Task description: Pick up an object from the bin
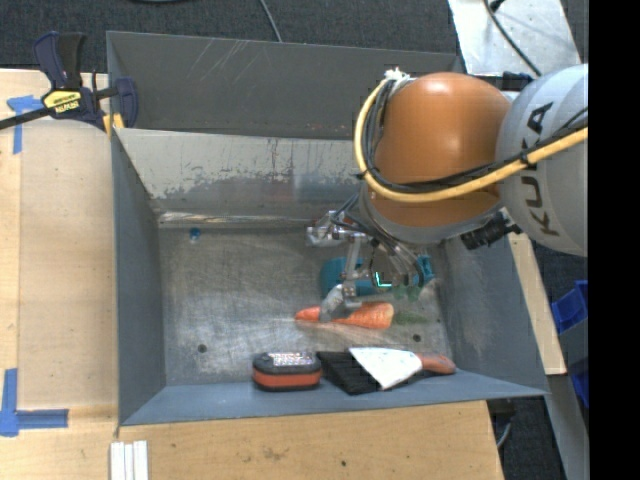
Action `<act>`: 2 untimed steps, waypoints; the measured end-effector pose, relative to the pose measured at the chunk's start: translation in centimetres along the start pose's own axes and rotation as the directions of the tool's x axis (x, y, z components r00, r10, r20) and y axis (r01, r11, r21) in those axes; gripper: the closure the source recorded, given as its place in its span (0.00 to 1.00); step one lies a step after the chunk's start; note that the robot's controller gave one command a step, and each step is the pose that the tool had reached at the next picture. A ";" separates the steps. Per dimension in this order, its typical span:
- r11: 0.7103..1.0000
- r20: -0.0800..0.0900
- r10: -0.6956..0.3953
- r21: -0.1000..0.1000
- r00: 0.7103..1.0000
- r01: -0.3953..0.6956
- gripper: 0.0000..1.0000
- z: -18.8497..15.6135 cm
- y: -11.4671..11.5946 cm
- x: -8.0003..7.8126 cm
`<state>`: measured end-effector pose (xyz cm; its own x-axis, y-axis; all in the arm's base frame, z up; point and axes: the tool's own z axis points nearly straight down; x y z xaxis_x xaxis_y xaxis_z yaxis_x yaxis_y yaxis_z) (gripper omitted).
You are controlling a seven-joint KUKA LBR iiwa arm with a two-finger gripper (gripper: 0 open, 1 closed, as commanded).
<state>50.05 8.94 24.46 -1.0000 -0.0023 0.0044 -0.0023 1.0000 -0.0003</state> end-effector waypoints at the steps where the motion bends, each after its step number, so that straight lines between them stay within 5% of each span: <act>1: 1.000 0.004 0.001 -0.001 1.000 -0.001 0.00 -0.2 0.0 -0.1; 2: 1.000 0.008 -0.025 0.000 1.000 0.025 0.00 1.3 1.0 -1.4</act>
Offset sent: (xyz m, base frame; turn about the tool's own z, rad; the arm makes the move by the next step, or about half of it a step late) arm 0.0245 0.0215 -0.0300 -0.0555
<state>51.46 9.93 23.20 -0.9996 -0.0277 -0.0032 -0.0277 0.9996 0.0000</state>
